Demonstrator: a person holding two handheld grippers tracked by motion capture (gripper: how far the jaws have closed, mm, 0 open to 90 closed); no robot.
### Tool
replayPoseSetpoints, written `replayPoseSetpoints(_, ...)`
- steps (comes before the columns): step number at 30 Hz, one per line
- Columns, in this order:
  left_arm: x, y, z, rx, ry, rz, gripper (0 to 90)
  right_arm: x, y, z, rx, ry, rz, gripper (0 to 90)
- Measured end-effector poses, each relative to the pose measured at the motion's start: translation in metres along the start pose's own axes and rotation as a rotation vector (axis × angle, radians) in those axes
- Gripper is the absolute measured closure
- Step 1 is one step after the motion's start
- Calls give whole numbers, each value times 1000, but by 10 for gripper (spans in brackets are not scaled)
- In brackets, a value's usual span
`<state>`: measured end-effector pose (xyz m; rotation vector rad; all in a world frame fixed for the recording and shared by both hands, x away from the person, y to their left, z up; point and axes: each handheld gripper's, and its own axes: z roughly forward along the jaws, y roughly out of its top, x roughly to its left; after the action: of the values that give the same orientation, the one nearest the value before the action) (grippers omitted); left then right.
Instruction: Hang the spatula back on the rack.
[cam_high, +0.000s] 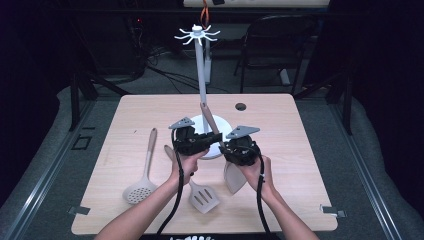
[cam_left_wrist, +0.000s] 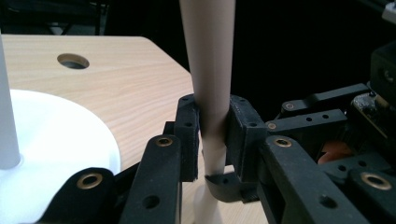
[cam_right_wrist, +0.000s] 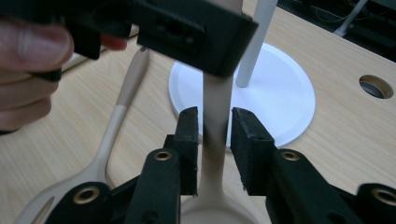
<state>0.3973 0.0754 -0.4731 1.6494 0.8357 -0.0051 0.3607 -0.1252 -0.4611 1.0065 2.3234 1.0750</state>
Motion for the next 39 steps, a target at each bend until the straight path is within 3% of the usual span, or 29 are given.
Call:
replayPoseSetpoints(7, 0, 12, -6, -8, 14, 38, 770, -12, -8, -11, -4, 4, 18, 496)
replayPoseSetpoints(16, -4, 25, -10, 12, 32, 120, 771, -20, -18, -12, 41, 11, 25, 198)
replayPoseSetpoints(22, -5, 31, -12, 16, 35, 170, 771, -26, -26, -8, 80, 27, 32, 59)
replayPoseSetpoints(31, 3, 42, -15, 21, 39, 190, 771, -34, -37, -14, 128, 22, 27, 6)
replayPoseSetpoints(39, 11, 51, -17, 39, 33, 224, 770, -47, -60, -26, 163, 3, 43, 0)
